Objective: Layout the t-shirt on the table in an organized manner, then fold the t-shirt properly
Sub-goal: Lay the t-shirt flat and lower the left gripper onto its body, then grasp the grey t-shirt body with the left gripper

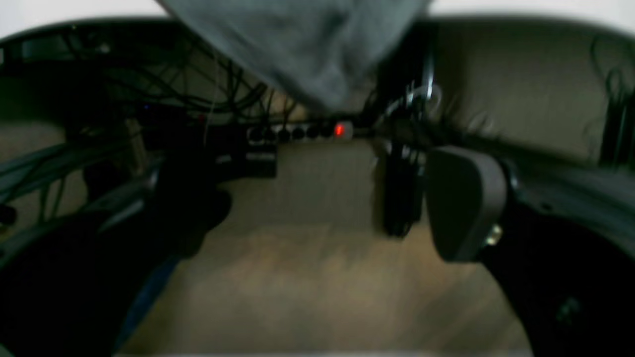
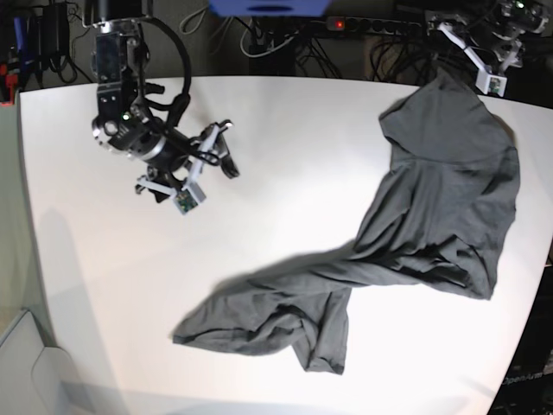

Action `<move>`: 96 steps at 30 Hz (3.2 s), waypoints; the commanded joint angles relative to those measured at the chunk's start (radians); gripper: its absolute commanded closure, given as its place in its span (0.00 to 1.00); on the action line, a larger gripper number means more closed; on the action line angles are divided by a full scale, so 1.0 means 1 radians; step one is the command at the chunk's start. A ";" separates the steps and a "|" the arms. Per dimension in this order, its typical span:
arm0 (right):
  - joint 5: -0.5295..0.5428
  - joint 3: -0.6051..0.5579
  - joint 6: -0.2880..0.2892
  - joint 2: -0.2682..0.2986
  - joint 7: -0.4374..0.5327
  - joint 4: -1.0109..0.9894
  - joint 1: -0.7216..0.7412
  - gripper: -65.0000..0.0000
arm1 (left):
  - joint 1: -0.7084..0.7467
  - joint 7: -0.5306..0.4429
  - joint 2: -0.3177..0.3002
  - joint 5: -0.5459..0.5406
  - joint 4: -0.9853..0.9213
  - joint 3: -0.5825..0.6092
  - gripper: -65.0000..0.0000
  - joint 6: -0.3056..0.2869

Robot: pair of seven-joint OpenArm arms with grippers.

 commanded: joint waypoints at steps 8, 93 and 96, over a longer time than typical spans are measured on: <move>0.016 0.002 0.007 0.028 0.029 0.012 -0.039 0.33 | -0.042 0.004 -0.005 -0.221 0.075 -0.069 0.00 0.002; 0.012 -0.122 0.007 0.037 0.021 0.118 -0.062 0.33 | -0.820 -0.070 -0.072 0.183 -0.430 -0.089 0.18 0.002; 0.012 -0.122 0.007 0.038 0.021 0.112 -0.062 0.33 | -0.820 -0.116 -0.072 0.157 -0.458 -0.065 0.19 0.002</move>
